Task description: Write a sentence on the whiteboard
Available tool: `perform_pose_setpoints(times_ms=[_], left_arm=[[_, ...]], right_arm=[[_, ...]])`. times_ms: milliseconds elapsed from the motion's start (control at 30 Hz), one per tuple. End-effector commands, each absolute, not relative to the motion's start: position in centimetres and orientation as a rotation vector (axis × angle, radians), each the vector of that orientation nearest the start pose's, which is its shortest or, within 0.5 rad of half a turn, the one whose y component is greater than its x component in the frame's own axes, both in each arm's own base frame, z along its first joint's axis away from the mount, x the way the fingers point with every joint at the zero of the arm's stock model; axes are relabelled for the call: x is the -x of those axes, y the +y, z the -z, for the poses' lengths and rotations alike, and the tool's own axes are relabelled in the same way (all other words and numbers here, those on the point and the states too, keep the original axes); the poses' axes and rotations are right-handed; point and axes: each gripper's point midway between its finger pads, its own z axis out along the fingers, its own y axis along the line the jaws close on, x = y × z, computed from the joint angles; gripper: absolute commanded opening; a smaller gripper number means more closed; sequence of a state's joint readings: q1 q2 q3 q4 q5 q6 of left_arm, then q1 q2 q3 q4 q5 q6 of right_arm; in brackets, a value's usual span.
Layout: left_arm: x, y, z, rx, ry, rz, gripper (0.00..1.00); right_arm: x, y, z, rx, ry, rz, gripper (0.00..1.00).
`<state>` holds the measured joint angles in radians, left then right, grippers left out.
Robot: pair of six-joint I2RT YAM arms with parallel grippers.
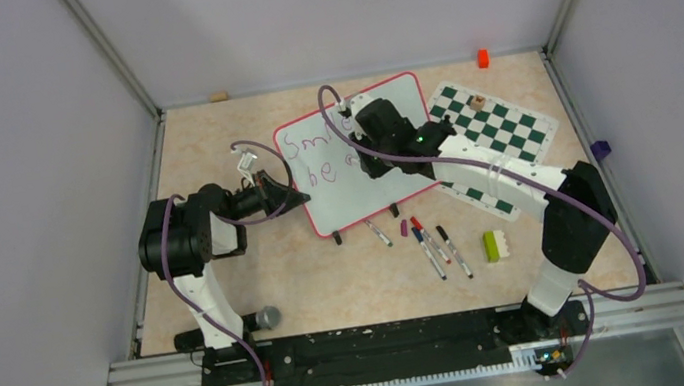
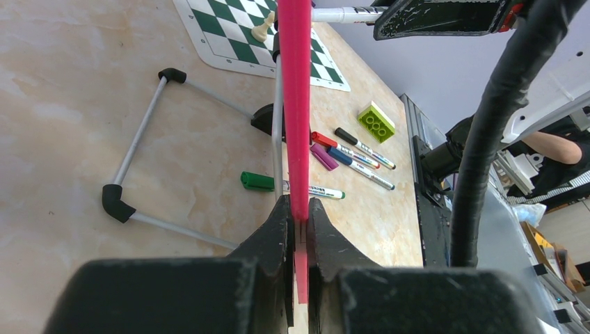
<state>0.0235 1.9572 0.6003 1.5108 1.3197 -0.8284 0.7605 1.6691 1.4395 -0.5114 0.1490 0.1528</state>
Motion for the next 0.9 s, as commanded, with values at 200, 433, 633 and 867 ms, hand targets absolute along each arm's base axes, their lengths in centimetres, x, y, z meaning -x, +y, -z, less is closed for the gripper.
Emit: perform_pose_setpoints(times_ms=[200, 433, 633, 867], left_arm=[[-31.2, -17.7, -12.2, -0.741, 1.574, 1.493, 0.0], [-31.2, -17.7, -12.3, -0.741, 1.574, 1.493, 0.0], [-31.2, -17.7, -12.3, -0.742, 1.574, 1.493, 0.0], [-31.2, -17.7, -12.2, -0.741, 1.574, 1.493, 0.0]], right_arm=[[-36.7, 29.1, -20.4, 0.534, 2.17, -0.275, 0.0], [-36.9, 29.3, -20.9, 0.532, 2.16, -0.279, 0.0], [-37.3, 29.3, -21.2, 0.527, 2.152, -0.272, 0.0], [-36.9, 29.7, -20.5, 0.549, 2.174, -0.297, 0.0]])
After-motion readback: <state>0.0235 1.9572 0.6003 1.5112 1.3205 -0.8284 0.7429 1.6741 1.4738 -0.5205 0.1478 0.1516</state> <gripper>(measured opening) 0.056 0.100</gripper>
